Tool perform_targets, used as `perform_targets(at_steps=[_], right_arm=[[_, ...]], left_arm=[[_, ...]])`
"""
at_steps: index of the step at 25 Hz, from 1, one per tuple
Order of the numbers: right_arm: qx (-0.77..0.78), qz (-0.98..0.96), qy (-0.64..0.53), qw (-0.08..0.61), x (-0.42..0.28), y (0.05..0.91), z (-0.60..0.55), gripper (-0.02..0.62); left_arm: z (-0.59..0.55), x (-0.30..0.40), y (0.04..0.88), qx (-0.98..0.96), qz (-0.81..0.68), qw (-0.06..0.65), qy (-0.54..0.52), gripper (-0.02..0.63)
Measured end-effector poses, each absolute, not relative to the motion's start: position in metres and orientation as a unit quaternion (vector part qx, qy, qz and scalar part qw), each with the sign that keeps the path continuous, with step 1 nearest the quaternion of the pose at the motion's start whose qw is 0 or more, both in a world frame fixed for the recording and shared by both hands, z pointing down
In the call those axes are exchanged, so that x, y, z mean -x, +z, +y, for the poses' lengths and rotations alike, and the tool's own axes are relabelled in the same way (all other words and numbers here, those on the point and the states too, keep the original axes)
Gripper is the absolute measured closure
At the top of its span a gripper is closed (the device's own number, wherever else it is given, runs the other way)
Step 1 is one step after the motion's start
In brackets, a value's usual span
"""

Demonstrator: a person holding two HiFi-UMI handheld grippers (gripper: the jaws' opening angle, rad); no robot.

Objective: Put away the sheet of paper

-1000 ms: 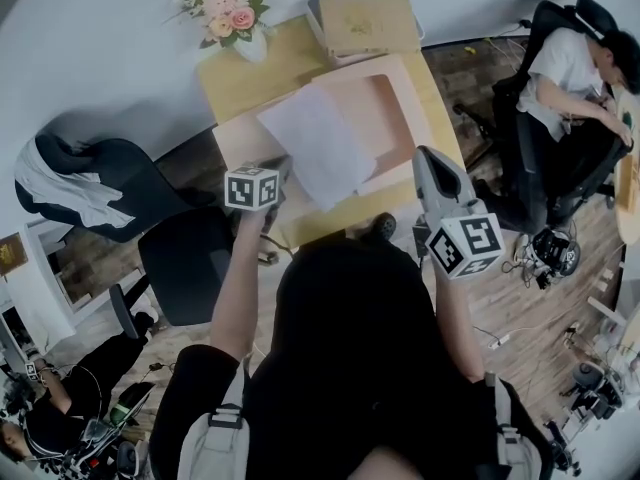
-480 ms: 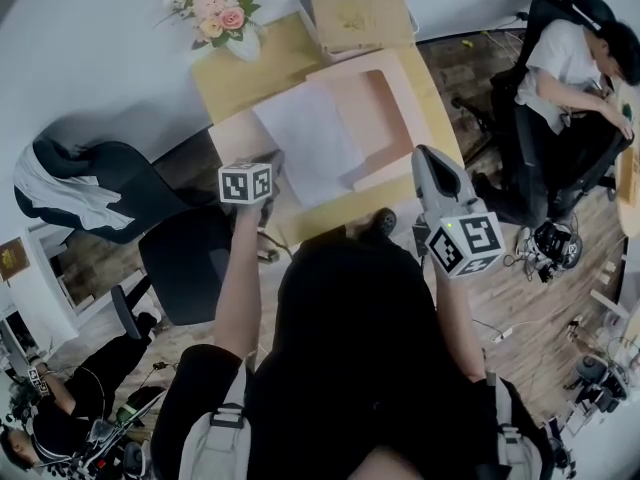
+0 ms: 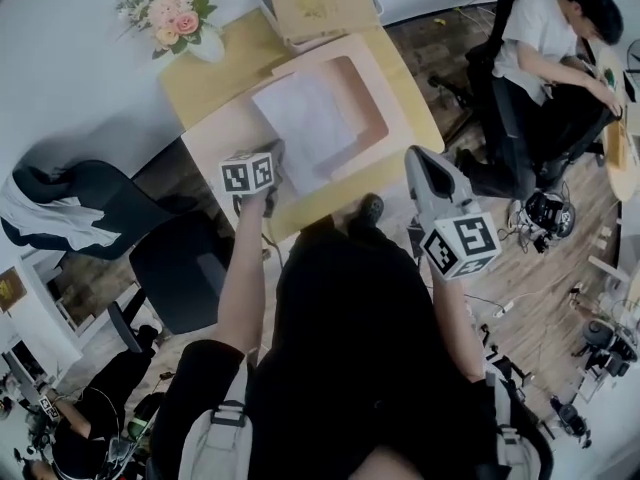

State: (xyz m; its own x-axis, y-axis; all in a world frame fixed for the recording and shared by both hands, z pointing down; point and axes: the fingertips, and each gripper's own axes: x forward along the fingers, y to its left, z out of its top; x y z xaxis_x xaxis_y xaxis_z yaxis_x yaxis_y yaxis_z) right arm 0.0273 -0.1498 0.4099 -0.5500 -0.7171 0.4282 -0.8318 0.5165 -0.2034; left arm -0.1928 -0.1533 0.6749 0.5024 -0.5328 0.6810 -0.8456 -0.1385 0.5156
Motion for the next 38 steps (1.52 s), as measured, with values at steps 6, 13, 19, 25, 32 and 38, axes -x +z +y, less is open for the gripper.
perform_targets(at_steps=[6, 13, 19, 25, 32, 38], right_arm=[[-0.474, -0.845, 0.197, 0.152, -0.057, 0.409, -0.135, 0.592], [-0.496, -0.831, 0.198, 0.153, -0.087, 0.407, -0.122, 0.592], [-0.505, -0.826, 0.198, 0.150, -0.097, 0.405, -0.116, 0.592], [-0.508, -0.823, 0.200, 0.156, -0.100, 0.407, -0.112, 0.592], [-0.514, -0.818, 0.198, 0.163, -0.102, 0.405, -0.108, 0.592], [-0.523, -0.813, 0.195, 0.168, -0.107, 0.404, -0.104, 0.592]], left_arm=[[-0.169, 0.166, 0.676, -0.745, -0.460, 0.453, 0.169, 0.597], [-0.179, 0.150, 0.680, -0.742, -0.462, 0.459, 0.160, 0.597], [-0.184, 0.180, 0.690, -0.700, -0.515, 0.474, 0.142, 0.597], [-0.180, 0.180, 0.708, -0.672, -0.527, 0.507, 0.118, 0.597], [-0.187, 0.158, 0.714, -0.678, -0.511, 0.515, 0.119, 0.597], [-0.197, 0.142, 0.709, -0.695, -0.496, 0.503, 0.132, 0.597]])
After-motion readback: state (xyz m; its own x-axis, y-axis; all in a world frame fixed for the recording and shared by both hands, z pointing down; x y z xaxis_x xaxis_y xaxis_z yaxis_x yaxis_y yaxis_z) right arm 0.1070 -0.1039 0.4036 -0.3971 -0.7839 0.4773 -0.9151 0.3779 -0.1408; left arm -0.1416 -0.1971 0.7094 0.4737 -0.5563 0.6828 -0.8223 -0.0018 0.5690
